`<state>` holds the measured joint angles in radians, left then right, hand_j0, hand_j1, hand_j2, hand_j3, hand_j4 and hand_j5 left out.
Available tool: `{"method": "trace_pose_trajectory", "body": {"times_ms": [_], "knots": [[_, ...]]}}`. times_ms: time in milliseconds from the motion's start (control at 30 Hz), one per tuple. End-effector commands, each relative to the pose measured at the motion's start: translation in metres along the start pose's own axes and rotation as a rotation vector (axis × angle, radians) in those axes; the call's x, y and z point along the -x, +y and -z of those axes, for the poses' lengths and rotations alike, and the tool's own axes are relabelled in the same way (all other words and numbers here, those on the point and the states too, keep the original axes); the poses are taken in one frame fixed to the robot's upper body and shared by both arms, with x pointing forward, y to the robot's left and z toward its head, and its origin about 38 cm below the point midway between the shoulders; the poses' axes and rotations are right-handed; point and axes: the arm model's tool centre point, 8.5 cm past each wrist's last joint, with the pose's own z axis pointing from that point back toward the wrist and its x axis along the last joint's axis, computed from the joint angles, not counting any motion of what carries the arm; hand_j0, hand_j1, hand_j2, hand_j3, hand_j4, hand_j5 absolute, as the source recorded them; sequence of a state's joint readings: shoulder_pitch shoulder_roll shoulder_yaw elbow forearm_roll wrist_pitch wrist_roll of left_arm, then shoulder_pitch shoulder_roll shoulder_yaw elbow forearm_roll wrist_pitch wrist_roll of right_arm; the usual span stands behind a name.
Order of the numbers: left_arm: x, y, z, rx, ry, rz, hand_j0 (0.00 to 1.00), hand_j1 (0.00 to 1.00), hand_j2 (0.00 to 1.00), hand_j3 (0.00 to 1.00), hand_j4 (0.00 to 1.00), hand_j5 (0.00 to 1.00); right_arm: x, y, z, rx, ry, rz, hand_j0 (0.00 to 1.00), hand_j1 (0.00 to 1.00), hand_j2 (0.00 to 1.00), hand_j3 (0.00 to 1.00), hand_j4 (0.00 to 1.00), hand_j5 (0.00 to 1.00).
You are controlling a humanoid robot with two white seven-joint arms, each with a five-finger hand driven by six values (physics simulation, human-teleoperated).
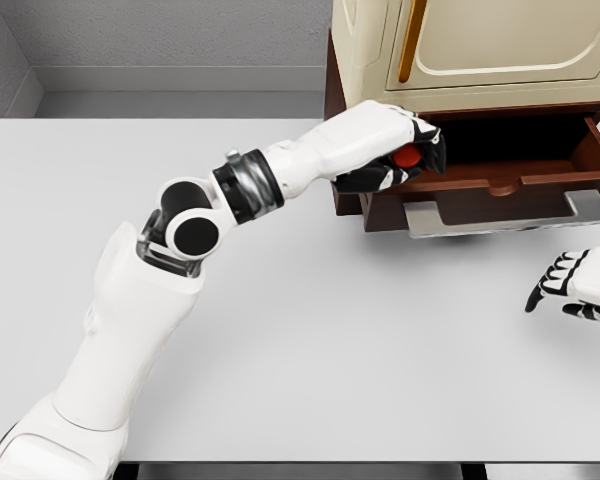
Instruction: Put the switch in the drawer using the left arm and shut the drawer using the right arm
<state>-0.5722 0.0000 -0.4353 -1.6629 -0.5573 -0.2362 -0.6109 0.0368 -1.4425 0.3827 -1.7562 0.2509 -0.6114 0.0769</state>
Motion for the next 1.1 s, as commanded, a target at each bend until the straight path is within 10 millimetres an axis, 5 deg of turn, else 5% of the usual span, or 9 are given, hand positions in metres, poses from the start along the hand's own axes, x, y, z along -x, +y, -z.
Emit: {"method": "trace_pose_trajectory", "body": {"times_ms": [0, 1067], "knots": [[0.002, -0.001, 0.001, 0.013, 0.031, 0.034, 0.43, 0.43, 0.43, 0.43, 0.43, 0.43, 0.0, -0.001, 0.0, 0.003, 0.001, 0.003, 0.6, 0.6, 0.6, 0.6, 0.6, 0.6], [-0.031, 0.01, 0.052, 0.133, -0.01, 0.186, 0.43, 0.43, 0.43, 0.43, 0.43, 0.43, 0.001, -0.001, -0.002, 0.0, 0.005, 0.003, 0.6, 0.6, 0.6, 0.6, 0.6, 0.6]]}}
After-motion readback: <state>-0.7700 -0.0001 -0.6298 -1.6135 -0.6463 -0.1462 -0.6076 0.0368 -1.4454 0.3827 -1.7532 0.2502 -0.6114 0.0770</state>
